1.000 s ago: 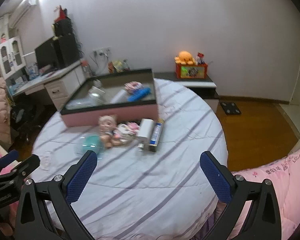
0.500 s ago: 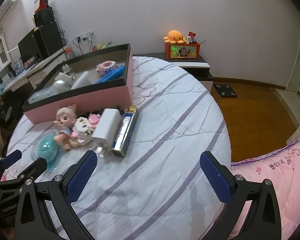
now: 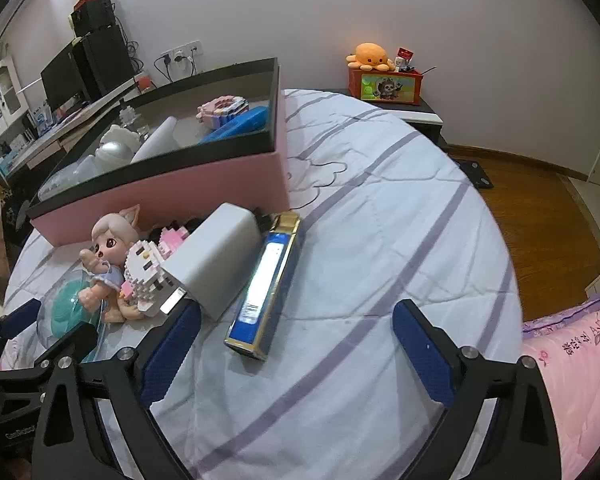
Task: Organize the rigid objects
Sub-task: 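Grasp the teal brush case with the left tool while the right tool grasps the blue tube box, then carry the teal case and blue tube box into the pink box and open both tools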
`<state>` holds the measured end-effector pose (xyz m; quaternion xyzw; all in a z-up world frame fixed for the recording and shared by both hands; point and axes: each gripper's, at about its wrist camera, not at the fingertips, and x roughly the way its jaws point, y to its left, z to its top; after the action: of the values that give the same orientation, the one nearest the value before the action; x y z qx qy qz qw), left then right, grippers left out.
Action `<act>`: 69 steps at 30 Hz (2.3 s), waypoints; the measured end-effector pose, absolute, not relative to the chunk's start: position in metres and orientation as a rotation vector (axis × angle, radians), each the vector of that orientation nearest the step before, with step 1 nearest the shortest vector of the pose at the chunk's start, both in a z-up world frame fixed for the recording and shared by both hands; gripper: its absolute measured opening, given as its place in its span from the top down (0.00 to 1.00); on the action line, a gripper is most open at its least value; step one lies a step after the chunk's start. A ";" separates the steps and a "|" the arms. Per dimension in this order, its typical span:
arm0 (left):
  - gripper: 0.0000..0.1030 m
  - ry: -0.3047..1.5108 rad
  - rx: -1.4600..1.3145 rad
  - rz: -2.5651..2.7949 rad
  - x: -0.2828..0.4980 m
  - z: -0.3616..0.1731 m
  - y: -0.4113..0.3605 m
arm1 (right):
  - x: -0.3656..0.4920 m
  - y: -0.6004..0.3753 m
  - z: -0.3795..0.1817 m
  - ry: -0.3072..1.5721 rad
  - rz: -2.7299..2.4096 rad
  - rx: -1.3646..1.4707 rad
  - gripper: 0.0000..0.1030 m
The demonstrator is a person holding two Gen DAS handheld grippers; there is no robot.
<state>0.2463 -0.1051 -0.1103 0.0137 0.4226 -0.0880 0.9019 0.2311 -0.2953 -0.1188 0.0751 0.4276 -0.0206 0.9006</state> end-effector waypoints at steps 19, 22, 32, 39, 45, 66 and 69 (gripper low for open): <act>0.15 0.880 0.029 -0.221 0.248 -0.112 -0.109 | 0.240 -0.300 -0.121 0.902 -0.082 0.162 0.36; 0.30 0.875 0.023 -0.259 0.246 -0.111 -0.112 | 0.244 -0.295 -0.122 0.898 -0.109 0.107 0.41; 0.46 0.872 -0.044 -0.320 0.241 -0.106 -0.105 | 0.228 -0.291 -0.117 0.867 -0.051 0.120 0.85; 0.46 0.860 -0.051 -0.306 0.227 -0.098 -0.092 | 0.202 -0.291 -0.105 0.854 -0.014 0.171 0.85; 0.46 0.826 -0.059 -0.287 0.216 -0.083 -0.075 | 0.190 -0.283 -0.084 0.821 0.033 0.187 0.85; 0.46 0.620 -0.067 -0.267 0.318 0.015 -0.057 | 0.286 -0.239 0.002 0.667 0.206 0.126 0.85; 0.46 0.626 -0.055 -0.285 0.344 0.016 -0.072 | 0.317 -0.241 0.002 0.683 0.208 0.122 0.85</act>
<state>0.3439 -0.0722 0.0164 -0.0267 0.3068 -0.1399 0.9410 0.3166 -0.2410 0.0022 0.0595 0.3343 0.1017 0.9351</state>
